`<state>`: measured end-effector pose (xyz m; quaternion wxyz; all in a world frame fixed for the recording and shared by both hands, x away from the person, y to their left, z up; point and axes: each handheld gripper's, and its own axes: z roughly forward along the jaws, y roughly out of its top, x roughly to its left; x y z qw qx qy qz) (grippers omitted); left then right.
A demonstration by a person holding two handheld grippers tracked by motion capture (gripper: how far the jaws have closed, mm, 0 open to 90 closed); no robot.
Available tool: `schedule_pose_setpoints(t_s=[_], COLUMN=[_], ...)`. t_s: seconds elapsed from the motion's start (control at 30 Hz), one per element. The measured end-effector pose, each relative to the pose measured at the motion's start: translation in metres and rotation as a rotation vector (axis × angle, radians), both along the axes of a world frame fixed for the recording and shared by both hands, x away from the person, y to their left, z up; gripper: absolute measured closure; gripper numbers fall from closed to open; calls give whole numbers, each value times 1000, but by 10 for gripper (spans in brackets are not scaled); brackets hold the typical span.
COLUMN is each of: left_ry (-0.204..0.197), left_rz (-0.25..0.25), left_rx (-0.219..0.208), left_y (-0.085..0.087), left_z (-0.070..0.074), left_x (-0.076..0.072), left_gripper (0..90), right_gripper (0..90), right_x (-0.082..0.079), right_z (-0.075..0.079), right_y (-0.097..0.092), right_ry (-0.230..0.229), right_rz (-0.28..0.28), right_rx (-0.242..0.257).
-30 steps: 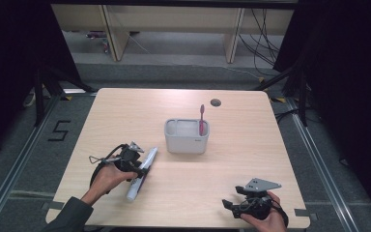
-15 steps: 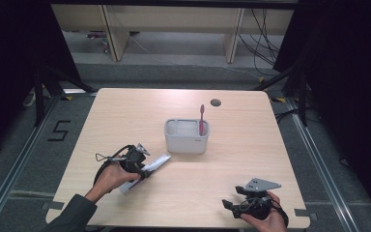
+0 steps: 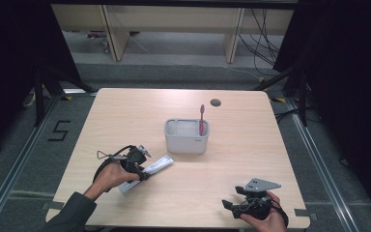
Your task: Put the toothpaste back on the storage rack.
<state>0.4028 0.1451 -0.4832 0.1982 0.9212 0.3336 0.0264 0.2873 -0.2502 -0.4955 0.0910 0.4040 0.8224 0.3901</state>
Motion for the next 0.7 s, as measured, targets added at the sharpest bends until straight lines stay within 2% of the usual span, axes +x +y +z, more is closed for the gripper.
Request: schedule_pose_setpoints(t_s=[0.03, 0.07, 0.1, 0.2, 0.23, 0.3, 0.33, 0.37, 0.47, 0.53, 0.57, 0.6, 0.7], left_ry=[-3, 5, -3, 7, 7, 10, 3, 4, -2, -4, -17, -32, -29], left_rz=[-4, -7, -18, -16, -17, -18, -32, -28, -35, -44, -76, -95, -109], left_rx=[-1, 13, 16, 18, 18, 20, 29, 34, 41, 45, 61, 74, 85], left_y=[-1, -2, -3, -3, -3, -4, -4, -5, -6, -6, -7, -7, -8], left_z=[-1, -2, -2, -2, -2, -2, -2, -1, -1, -1, 0, 0, 1], left_x=[0, -1, -1, 0, 0, 0, 1, 0, -1, 0, -1, -1, -3], left_gripper=[708, 717, 720, 724, 725, 728, 730, 731, 736, 739, 741, 742, 749], right_gripper=[268, 268, 268, 268, 268, 268, 268, 268, 268, 268, 268, 268, 268], right_x=[0, 2, 1, 1, 2, -1, -1, 1, -1, 1, -1, 0, 0], right_z=[-1, -1, -1, -1, -1, 0, -1, -1, -1, -1, -1, -1, -1], right_y=[0, -1, 0, 0, 0, 1, 1, 0, 2, 0, 1, 1, 0], right_ry=[7, -18, -13, -15, -10, 19, 15, -15, 17, -1, 20, 11, 8], right_rz=[8, 23, 18, 15, 22, -3, 0, 18, -2, 13, -1, 8, 6], right_rx=[6, -4, -4, -6, 3, 11, 9, -4, 11, 3, 12, 9, 7])
